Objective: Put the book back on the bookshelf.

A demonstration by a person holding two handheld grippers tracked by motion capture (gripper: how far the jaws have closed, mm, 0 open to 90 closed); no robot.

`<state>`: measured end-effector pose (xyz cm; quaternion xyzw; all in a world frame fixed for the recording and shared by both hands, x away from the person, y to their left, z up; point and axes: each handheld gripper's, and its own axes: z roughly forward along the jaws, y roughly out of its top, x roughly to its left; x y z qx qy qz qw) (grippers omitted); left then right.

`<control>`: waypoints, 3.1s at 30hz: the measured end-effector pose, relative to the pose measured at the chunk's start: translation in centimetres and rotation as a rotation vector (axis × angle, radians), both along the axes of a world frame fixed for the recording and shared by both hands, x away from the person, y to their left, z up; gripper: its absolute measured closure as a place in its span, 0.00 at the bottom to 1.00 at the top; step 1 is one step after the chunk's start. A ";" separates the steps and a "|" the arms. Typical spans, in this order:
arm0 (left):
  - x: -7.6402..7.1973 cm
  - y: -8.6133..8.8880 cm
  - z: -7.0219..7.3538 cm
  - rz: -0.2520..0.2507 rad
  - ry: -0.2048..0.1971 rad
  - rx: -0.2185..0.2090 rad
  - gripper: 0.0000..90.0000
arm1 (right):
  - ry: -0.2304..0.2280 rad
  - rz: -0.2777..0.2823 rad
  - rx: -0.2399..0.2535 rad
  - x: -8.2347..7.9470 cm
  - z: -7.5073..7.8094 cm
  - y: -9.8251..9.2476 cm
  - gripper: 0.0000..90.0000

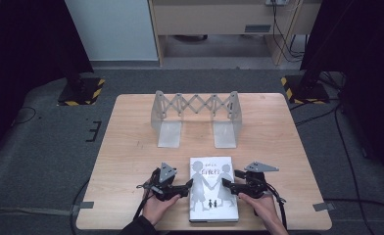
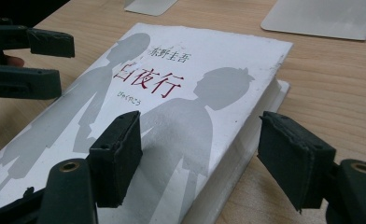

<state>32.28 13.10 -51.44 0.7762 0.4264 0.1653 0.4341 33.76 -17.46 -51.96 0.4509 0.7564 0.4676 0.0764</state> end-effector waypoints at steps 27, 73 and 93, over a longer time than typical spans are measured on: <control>0.2 -0.6 -0.9 -0.043 -0.003 -0.024 0.00 | -0.010 0.039 0.017 0.2 -0.2 0.9 0.24; 0.3 0.1 -1.1 -0.062 0.018 -0.090 0.05 | -0.025 0.106 0.122 1.0 0.4 3.5 0.22; 0.9 1.6 -0.5 -0.012 0.023 -0.129 0.19 | 0.062 0.071 0.158 1.6 0.5 2.6 0.52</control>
